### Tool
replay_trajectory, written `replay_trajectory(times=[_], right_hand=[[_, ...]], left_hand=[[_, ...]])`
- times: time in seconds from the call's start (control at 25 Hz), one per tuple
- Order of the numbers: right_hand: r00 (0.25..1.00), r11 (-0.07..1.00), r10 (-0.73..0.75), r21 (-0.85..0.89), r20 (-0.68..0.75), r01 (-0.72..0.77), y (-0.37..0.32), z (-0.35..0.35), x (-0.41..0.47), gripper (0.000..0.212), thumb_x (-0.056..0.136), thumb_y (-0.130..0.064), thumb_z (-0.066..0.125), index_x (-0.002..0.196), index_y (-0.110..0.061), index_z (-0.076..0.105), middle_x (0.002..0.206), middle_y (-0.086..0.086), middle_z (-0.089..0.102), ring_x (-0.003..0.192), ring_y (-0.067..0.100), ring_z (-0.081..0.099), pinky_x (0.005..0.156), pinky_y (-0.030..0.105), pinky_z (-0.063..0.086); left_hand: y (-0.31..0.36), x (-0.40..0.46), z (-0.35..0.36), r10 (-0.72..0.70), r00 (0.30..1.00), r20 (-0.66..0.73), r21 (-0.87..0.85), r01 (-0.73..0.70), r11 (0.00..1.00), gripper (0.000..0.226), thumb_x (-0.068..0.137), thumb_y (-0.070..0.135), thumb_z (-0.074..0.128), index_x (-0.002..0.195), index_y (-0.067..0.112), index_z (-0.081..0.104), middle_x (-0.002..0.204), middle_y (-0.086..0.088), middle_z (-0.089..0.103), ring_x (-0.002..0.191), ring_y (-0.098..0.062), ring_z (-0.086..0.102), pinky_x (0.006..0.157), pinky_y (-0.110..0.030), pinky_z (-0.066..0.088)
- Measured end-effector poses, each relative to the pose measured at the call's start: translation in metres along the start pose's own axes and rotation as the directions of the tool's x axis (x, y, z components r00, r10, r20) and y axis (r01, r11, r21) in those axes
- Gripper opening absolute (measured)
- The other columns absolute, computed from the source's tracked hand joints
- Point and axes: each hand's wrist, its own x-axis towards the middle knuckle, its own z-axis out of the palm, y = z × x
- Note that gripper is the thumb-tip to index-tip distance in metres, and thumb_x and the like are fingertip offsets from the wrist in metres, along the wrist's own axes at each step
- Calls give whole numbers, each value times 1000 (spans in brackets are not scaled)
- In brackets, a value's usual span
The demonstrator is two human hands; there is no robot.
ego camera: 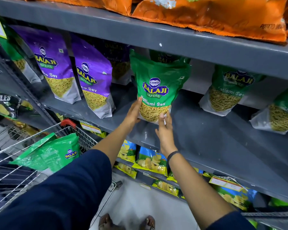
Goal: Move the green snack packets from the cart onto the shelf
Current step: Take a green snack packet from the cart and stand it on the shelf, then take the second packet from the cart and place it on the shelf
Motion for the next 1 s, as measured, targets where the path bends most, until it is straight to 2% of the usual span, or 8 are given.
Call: replay_trajectory(times=[0.12,0.32,0.48,0.56,0.64,0.72,0.8,1.0], right_hand=[[989,999,-47,-9,-138,46,9,6,2,53,81,-59,45,131,-42,37,141,-9,44,128,16,45,109,52,38],[915,995,-41,69,-402,75,37,59,-26,30,86,-36,50,114,-24,48,91,-1,55,83,18,55,83,39,49],[999,976,-28,-218,-35,20,80,156,-54,23,89,-19,52,107,-7,58,94,3,61,82,13,55,69,4,41],[949,932,224,-333,221,-143,95,196,-55,25,90,-13,51,108,3,58,103,18,63,82,15,57,74,8,44],[768,808,551,-437,327,-394,107,236,-53,31,92,-12,48,115,8,53,113,24,58,91,28,61,92,34,49],[679,705,678,-515,284,-488,129,269,-44,34,90,-14,52,123,-4,49,122,17,54,113,31,56,97,41,42],[703,699,660,-560,265,-445,151,292,-25,66,85,-16,61,140,-8,25,142,12,41,132,30,41,108,42,36],[741,710,616,-595,268,-375,210,324,-1,86,76,-14,71,140,-10,14,144,15,41,130,29,44,111,47,36]], left_hand=[[-10,2,-5,30,999,15,57,-30,998,49,91,56,32,129,28,44,131,5,52,118,-15,49,102,-38,39],[-78,-27,-77,262,883,-389,131,-228,965,31,87,53,38,95,35,61,105,-6,65,101,-27,61,93,-42,48],[-148,-63,-205,106,687,-719,153,7,988,32,93,31,41,92,6,60,93,-23,67,88,-30,63,79,-36,46],[-178,-69,-260,-91,568,-818,48,225,973,26,94,20,44,95,-2,58,98,-29,65,94,-37,61,80,-34,43],[-200,-71,-315,-287,505,-814,-41,443,896,25,91,20,46,104,0,55,106,-31,62,102,-41,59,87,-40,47],[-209,-69,-360,-446,554,-703,-92,551,829,33,90,20,50,119,3,47,111,-26,59,101,-38,58,89,-46,51],[-204,-61,-389,-507,642,-575,-94,564,820,38,90,16,53,124,3,45,98,-16,57,77,-20,54,68,-33,47],[-207,-30,-399,-503,716,-485,-27,562,827,28,83,6,62,109,0,54,102,-16,59,74,-14,59,52,-17,46]])
